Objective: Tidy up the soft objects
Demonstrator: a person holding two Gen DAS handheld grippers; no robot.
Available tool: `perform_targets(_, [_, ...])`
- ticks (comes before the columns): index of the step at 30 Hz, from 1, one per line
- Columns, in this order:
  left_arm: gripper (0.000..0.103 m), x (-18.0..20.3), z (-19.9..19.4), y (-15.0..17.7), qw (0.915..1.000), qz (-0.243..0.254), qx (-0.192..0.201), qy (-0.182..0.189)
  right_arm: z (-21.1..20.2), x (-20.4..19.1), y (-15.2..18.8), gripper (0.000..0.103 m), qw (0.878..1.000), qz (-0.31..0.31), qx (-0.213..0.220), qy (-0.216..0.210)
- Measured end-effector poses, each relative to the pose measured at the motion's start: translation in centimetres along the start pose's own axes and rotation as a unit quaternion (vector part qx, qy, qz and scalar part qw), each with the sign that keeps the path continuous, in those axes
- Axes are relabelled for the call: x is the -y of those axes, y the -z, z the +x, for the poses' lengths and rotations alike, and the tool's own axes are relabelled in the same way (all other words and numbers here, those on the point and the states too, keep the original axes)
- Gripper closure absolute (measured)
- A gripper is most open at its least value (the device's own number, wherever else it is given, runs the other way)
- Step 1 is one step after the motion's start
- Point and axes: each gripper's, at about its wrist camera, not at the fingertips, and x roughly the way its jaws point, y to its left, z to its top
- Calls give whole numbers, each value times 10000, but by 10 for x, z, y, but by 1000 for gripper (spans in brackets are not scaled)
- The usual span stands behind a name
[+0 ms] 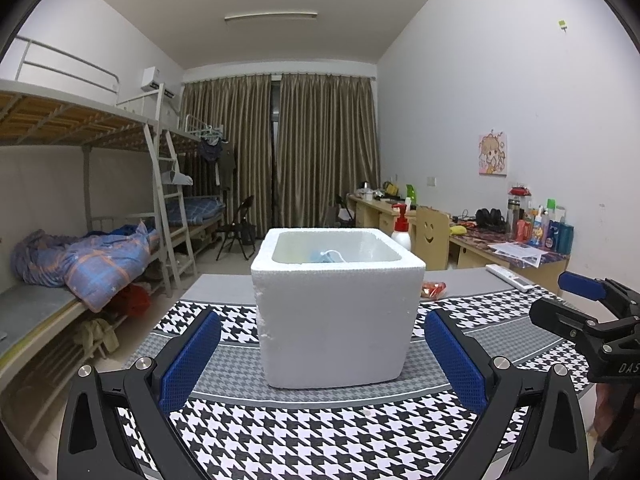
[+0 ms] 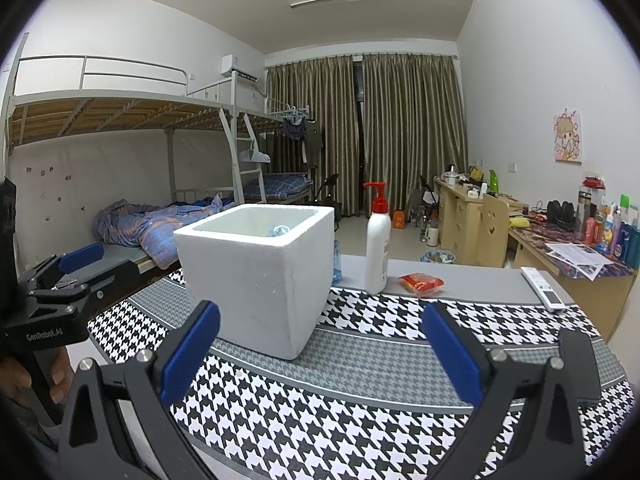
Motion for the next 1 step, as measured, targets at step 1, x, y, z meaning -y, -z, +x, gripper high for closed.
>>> perform_targets(1, [1, 1, 1, 0, 10000, -8, -10, 8, 0, 0, 0, 1, 10000, 0, 0, 0])
